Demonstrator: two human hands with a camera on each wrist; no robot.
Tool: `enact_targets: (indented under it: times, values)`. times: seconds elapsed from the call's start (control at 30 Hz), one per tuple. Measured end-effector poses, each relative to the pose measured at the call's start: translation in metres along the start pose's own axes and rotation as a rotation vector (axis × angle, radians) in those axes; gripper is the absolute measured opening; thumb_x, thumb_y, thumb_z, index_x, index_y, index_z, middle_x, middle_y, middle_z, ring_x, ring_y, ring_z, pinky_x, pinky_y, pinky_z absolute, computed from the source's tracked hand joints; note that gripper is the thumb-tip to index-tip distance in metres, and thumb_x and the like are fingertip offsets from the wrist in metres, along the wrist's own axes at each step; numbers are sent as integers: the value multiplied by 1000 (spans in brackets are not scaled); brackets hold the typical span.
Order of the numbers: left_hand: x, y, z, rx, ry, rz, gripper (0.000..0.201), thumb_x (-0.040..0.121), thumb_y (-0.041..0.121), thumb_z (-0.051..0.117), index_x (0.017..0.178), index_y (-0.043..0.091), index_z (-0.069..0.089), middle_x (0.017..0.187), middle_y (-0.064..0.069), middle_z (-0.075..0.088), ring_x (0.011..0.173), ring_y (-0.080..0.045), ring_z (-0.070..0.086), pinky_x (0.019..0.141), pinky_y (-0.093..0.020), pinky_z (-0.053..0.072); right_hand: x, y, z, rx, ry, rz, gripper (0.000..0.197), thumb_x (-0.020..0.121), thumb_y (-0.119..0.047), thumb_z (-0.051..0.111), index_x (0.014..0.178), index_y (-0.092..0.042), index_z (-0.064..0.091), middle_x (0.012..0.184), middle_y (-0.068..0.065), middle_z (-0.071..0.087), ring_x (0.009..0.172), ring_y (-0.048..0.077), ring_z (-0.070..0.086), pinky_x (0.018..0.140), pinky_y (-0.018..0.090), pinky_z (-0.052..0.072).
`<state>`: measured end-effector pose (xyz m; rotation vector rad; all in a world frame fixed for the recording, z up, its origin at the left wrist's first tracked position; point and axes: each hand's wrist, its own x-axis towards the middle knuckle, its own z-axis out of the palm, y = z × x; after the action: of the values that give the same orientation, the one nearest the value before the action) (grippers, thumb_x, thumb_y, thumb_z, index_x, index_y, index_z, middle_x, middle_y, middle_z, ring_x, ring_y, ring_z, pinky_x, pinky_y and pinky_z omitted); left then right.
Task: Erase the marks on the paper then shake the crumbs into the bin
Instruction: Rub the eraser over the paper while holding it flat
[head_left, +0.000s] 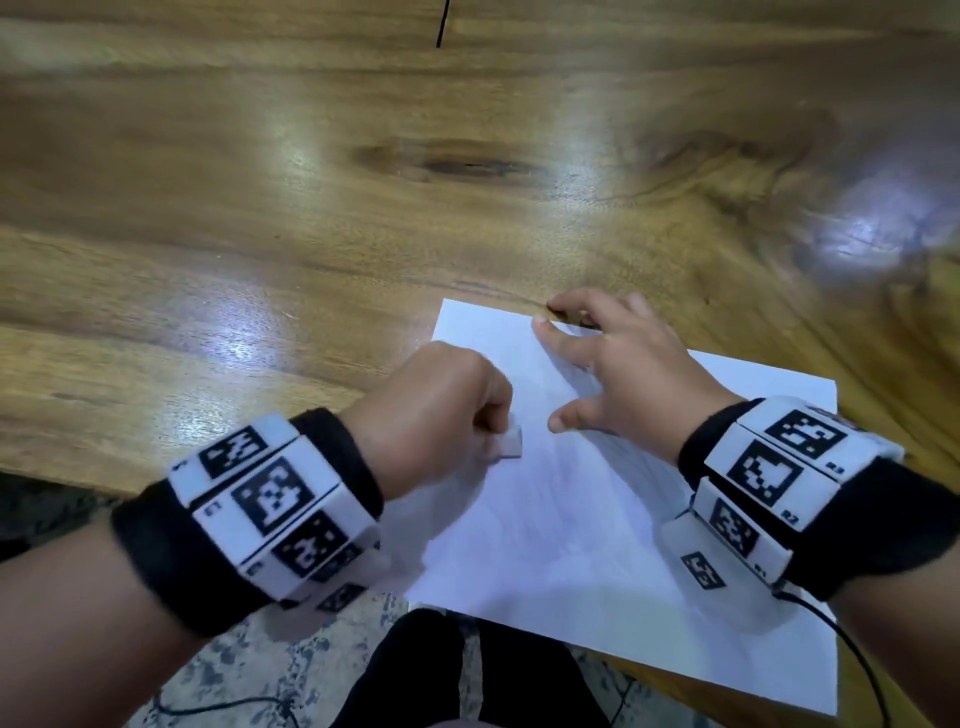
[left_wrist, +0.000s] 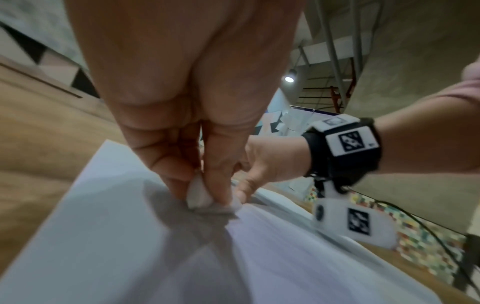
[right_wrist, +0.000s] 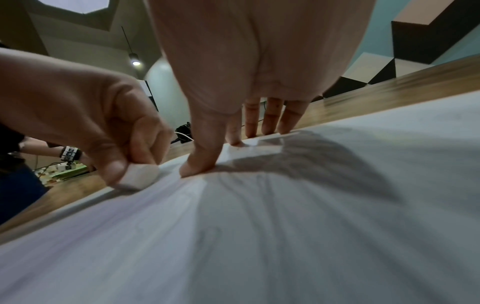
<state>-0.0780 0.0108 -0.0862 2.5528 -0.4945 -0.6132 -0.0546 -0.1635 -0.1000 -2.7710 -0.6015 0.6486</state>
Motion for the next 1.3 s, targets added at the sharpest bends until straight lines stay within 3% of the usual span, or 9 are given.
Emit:
enact_targets:
  times: [0.17,0.37,0.47,0.6,0.73,0.93,1.1,1.2,1.3]
  values:
    - [44,7,-24,-58,202,-138,7,70,13,71,75,9,67,62,2,56,69,-17,54,54,-20,31,1,0,0,12,13,-2,84,70,-47,71,142,-31,32,147,-11,22,124,18,20,106,32,22]
    - [14,6,-7,52,71,-55,21,70,21,71,57,18,54,52,9,46,55,-11,42,48,-10,31,1,1,0,14,9,-16,85,71,-47,70,143,-31,29,148,-10,20,127,18,18,106,31,21]
    - [0,6,-2,30,-30,-65,17,70,24,72,63,15,60,57,7,53,58,-12,48,51,-13,31,0,2,0,-3,-2,-26,86,72,-49,68,144,-31,26,148,-10,18,128,18,18,107,31,20]
    - [32,7,-19,-34,154,-155,9,71,19,70,72,14,63,55,12,46,64,-15,47,51,-19,32,1,3,0,30,17,-22,84,70,-48,71,142,-33,30,148,-11,20,128,17,17,107,31,18]
    - [43,9,-14,-23,199,-131,7,72,13,68,71,11,61,63,-1,57,68,-19,48,52,-24,28,1,3,1,65,32,-14,83,68,-45,73,140,-34,34,147,-13,22,127,16,18,104,30,19]
    - [4,3,-4,-23,-65,-1,13,70,20,71,66,13,61,59,7,55,57,-4,48,54,-9,35,0,1,0,40,7,12,84,70,-48,71,142,-35,30,147,-13,20,127,16,18,108,32,20]
    - [47,4,-25,-45,165,-104,10,69,15,73,76,10,67,64,2,56,67,-17,53,54,-22,32,1,-1,1,53,32,30,82,67,-46,74,139,-36,36,146,-11,25,125,19,22,108,37,25]
    - [37,4,-17,-8,137,-76,8,70,17,71,71,11,66,61,3,54,66,-18,52,53,-22,30,1,-1,0,48,33,34,82,66,-45,75,138,-36,37,145,-11,26,126,19,23,108,39,26]
    - [12,1,-10,12,-7,-37,16,67,24,74,60,17,61,55,11,51,56,-8,46,51,-9,31,0,0,0,63,35,23,83,66,-45,75,139,-35,36,145,-11,27,125,18,22,109,39,26]
